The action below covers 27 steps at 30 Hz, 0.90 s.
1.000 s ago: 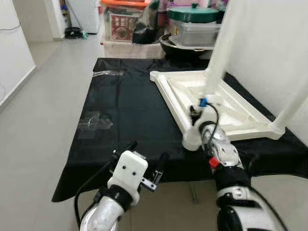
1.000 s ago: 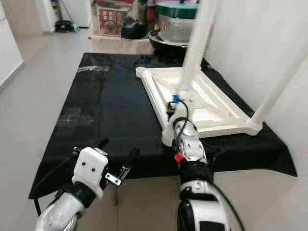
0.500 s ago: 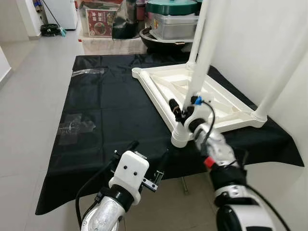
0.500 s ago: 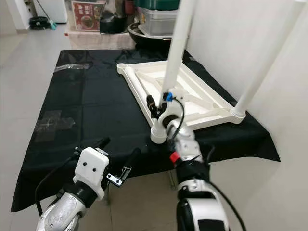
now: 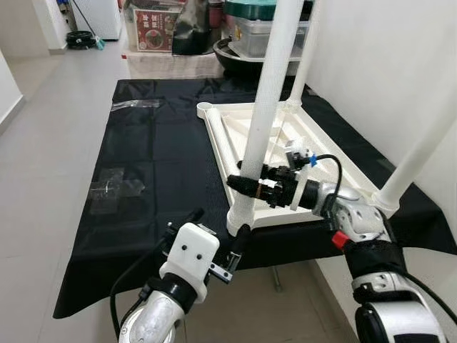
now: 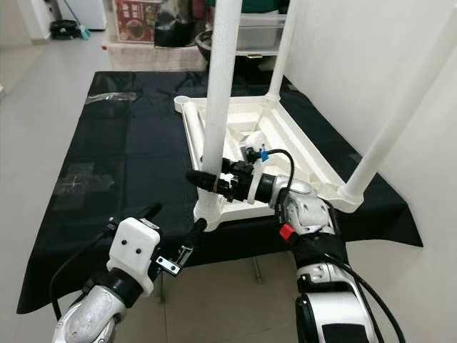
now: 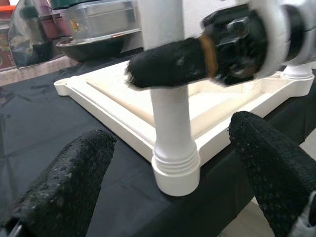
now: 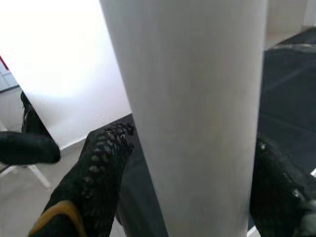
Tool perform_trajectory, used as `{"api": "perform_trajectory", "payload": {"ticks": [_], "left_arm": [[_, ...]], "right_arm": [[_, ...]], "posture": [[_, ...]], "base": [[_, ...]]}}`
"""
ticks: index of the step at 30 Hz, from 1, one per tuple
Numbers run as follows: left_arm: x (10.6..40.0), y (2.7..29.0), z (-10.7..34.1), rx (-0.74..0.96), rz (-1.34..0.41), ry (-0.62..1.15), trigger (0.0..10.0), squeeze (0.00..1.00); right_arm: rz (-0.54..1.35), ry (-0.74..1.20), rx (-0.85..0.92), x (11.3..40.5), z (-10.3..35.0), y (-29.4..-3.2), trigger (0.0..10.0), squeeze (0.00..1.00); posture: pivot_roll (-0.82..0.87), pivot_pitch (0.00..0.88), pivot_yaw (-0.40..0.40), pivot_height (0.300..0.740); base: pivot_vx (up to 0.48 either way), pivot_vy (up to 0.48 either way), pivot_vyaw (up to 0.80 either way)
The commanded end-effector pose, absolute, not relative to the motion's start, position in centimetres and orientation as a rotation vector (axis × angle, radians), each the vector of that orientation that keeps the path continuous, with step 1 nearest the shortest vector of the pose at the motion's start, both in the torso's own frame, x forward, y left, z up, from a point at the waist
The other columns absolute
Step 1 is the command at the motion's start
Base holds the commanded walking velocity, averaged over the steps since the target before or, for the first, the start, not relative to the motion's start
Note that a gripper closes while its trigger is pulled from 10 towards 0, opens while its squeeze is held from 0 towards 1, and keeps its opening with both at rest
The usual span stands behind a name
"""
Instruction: Building children table
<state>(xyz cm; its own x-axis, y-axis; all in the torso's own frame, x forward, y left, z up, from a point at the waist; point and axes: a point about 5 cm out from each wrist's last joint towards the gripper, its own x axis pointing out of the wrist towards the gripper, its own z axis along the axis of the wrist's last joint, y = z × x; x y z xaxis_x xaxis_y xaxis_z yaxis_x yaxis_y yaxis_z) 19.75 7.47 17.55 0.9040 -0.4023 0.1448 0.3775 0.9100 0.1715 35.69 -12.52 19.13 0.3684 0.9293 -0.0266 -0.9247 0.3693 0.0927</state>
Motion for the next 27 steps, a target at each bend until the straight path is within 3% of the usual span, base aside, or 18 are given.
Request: {"api": "perform_trajectory", "payload": {"ticks": [1, 2, 3, 7, 9, 14, 16, 18, 19, 20, 22, 27], "left_arm": [[19.8, 7.4, 17.3, 0.154, -0.403, -0.171, 10.0, 0.00], [19.8, 7.4, 17.3, 0.154, -0.403, -0.171, 10.0, 0.00], [19.8, 7.4, 17.3, 0.154, -0.403, -0.172, 10.0, 0.00], [19.8, 7.4, 17.3, 0.154, -0.403, -0.172, 10.0, 0.00], [19.8, 7.4, 17.3, 0.153, -0.404, -0.171, 10.0, 0.00], [19.8, 7.4, 17.3, 0.152, -0.405, -0.171, 10.0, 0.00], [19.8, 7.4, 17.3, 0.151, -0.405, -0.171, 10.0, 0.00], [19.8, 7.4, 17.3, 0.151, -0.405, -0.171, 10.0, 0.00], [19.8, 7.4, 17.3, 0.151, -0.406, -0.171, 10.0, 0.00], [19.8, 7.4, 17.3, 0.151, -0.406, -0.171, 10.0, 0.00], [19.8, 7.3, 17.3, 0.151, -0.409, -0.171, 10.0, 0.00], [19.8, 7.3, 17.3, 0.152, -0.411, -0.171, 10.0, 0.00]], "right_arm": [[1.176, 0.083, 0.011, 36.1, 18.5, -10.8, 3.2, 0.00], [1.176, 0.083, 0.011, 36.1, 18.5, -10.8, 3.2, 0.00], [1.149, 0.067, 0.008, 36.4, 18.6, -10.5, 0.0, 0.00], [1.136, 0.055, 0.012, 36.5, 18.7, -10.5, 0.0, 0.00], [0.993, 0.025, 0.043, 37.2, 18.9, -10.8, 0.0, 0.00], [0.924, 0.022, 0.060, 37.4, 18.9, -10.9, 0.0, 0.00], [0.465, 0.070, 0.089, 38.5, 17.9, -12.8, 0.0, 0.00], [0.465, 0.070, 0.089, 38.5, 17.9, -12.8, 0.0, 0.00], [0.247, 0.104, 0.090, 38.7, 17.3, -14.0, 0.0, 0.00], [0.247, 0.104, 0.090, 38.7, 17.3, -14.0, 0.0, 0.00], [-0.138, 0.168, 0.145, 37.6, 16.2, -15.9, 0.0, 0.00], [-0.256, 0.177, 0.185, 36.9, 16.0, -15.8, 0.0, 0.00]], "posture": [[0.15, 0.015, -0.098, 0.740], [0.15, 0.015, -0.098, 0.740], [0.16, 0.018, -0.101, 0.740], [0.16, 0.018, -0.101, 0.740], [0.15, 0.023, -0.098, 0.740], [0.15, 0.023, -0.099, 0.740], [0.14, 0.025, -0.098, 0.740], [0.14, 0.025, -0.098, 0.740], [0.14, 0.028, -0.096, 0.740], [0.14, 0.028, -0.096, 0.740], [0.14, 0.028, -0.095, 0.740], [0.14, 0.029, -0.094, 0.740]], "base": [[0.000, 0.000, 0.00], [0.000, 0.000, 0.00], [0.000, 0.000, 0.00], [0.000, 0.000, 0.00], [0.000, 0.000, 0.00], [0.000, 0.000, 0.00], [0.000, 0.000, 0.00], [0.000, 0.000, 0.00], [0.000, 0.000, 0.00], [0.000, 0.000, 0.00], [0.000, 0.000, 0.00], [0.000, 0.000, 0.00]]}}
